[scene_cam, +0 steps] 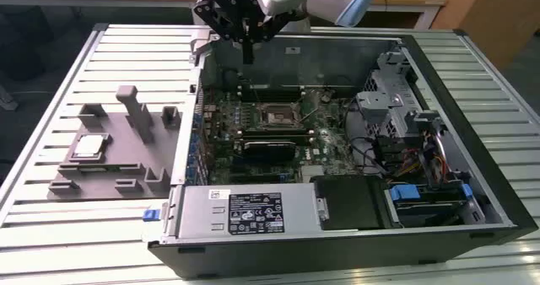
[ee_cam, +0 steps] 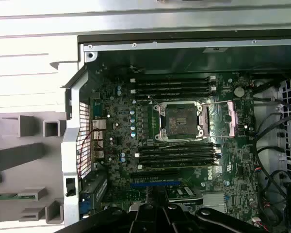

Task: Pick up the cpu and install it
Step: 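Reach for the cpu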

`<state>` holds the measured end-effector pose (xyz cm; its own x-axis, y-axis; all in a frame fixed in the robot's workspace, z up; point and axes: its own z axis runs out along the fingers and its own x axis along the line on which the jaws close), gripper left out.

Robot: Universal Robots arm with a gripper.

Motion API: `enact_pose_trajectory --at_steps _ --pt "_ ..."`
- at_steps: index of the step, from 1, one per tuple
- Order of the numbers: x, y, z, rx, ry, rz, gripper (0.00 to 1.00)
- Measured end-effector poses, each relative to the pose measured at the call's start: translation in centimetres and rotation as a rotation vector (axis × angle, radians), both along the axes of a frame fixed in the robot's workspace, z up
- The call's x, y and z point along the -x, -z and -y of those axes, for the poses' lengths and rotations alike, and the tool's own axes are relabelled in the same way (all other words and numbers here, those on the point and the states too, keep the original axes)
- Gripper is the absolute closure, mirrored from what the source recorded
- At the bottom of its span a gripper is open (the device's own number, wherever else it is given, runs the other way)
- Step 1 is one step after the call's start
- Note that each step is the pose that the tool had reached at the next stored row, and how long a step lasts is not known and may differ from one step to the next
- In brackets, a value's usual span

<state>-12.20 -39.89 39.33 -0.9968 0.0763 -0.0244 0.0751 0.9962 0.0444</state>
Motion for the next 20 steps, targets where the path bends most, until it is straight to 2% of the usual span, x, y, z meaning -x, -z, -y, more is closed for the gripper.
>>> enact_pose_trajectory --at_steps 7,20 --pt "0.0 0.0 0.0 0.0 0.0 0.0 0.89" --pt "0.67 0.0 0.0 0.0 0.0 0.0 0.89"
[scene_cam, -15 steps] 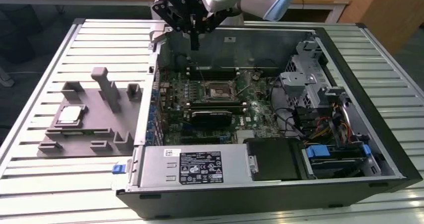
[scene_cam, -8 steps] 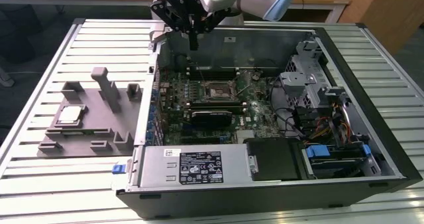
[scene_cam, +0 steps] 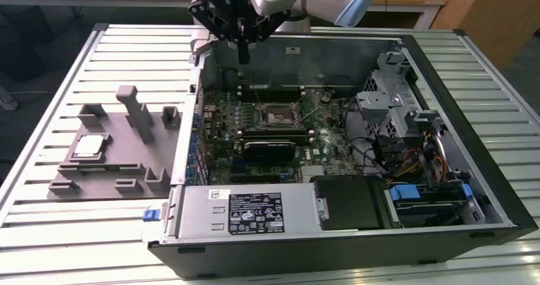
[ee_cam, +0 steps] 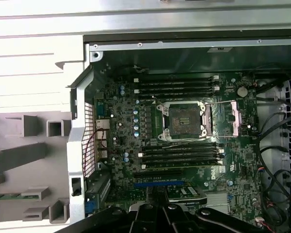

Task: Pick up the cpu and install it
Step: 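Reach for the cpu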

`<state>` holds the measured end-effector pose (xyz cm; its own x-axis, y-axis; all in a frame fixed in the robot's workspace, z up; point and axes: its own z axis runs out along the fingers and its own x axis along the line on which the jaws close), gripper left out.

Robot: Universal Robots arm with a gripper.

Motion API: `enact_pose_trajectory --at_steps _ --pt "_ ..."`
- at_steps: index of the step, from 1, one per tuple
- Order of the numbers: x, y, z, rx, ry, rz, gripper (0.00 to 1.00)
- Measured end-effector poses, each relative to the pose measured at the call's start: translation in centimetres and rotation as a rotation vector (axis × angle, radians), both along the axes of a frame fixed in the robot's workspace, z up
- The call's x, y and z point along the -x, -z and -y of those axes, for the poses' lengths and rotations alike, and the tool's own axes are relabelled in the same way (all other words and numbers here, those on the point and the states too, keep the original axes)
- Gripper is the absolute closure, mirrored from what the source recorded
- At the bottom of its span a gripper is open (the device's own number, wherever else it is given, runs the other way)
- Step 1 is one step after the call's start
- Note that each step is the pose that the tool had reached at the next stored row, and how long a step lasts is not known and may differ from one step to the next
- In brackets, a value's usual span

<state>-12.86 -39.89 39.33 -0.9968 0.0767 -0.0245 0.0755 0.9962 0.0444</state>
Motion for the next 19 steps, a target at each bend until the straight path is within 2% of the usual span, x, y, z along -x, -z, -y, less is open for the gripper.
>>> enact_pose_trajectory --at_steps 19 --pt "1.2 0.0 0.0 0.0 0.0 0.0 0.89"
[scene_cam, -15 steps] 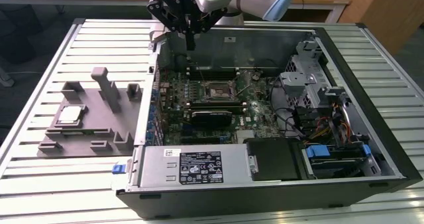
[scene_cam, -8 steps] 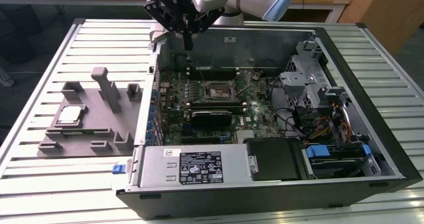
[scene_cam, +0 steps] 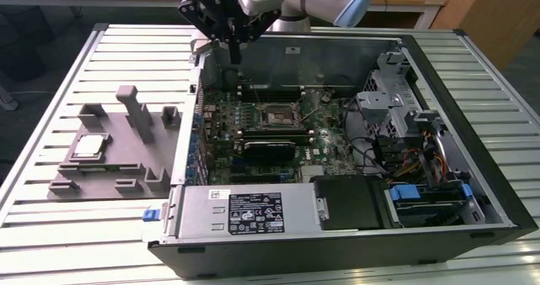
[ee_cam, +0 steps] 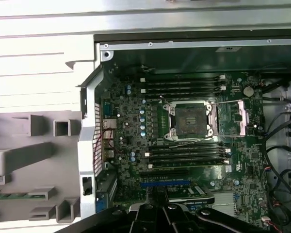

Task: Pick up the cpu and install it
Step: 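Reach for the cpu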

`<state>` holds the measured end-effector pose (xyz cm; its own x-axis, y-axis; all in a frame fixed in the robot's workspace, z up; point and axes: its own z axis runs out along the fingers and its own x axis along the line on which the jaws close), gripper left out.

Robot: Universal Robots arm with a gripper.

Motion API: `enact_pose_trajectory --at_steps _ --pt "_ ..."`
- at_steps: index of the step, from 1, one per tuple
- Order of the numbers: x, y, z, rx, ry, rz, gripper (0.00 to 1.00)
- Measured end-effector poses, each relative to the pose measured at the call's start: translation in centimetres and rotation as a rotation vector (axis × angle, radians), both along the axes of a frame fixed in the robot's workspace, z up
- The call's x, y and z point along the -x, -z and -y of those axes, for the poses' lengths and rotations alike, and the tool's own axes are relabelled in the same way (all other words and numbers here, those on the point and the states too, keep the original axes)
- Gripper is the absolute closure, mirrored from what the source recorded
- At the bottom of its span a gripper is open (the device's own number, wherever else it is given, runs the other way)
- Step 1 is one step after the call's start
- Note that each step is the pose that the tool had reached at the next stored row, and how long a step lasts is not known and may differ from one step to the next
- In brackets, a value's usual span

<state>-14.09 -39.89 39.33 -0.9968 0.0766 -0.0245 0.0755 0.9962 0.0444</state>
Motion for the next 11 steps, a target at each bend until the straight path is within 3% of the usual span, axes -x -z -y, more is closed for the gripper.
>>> enact_pose_trajectory --at_steps 11 --pt "0.8 0.0 0.0 0.0 0.0 0.0 0.89"
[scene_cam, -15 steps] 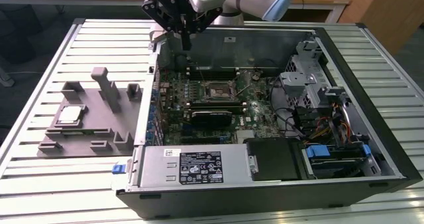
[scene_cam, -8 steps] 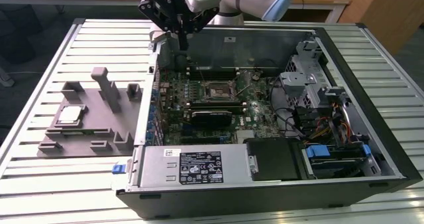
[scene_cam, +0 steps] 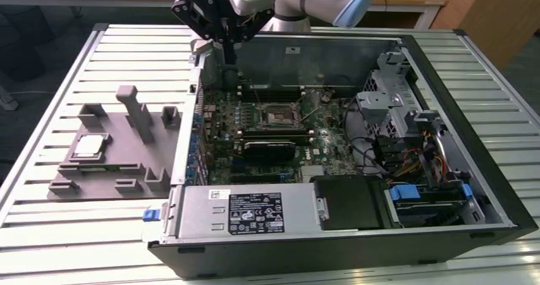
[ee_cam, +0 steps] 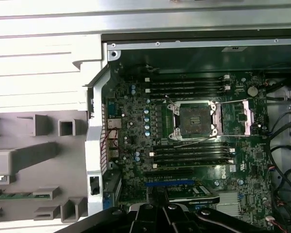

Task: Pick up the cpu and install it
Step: 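Reach for the cpu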

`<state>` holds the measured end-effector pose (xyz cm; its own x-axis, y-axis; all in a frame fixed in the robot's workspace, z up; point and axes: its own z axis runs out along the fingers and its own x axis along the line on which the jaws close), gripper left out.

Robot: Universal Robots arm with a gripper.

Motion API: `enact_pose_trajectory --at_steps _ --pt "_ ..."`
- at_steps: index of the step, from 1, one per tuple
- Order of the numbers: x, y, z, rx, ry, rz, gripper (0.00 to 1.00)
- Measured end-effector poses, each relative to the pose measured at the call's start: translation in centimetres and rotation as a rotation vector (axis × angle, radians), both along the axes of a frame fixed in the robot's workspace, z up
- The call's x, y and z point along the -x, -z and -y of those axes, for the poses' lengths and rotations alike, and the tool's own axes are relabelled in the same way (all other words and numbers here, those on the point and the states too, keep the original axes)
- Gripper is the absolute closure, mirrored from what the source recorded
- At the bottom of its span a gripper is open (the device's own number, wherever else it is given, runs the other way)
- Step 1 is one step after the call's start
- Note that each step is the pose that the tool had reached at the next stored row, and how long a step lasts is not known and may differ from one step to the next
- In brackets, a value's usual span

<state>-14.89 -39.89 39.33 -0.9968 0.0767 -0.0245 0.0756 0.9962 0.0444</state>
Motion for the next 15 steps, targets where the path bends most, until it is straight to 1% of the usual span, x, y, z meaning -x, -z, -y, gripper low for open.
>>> enact_pose_trajectory --at_steps 15 --pt "1.04 0.0 0.0 0.0 0.0 0.0 0.89"
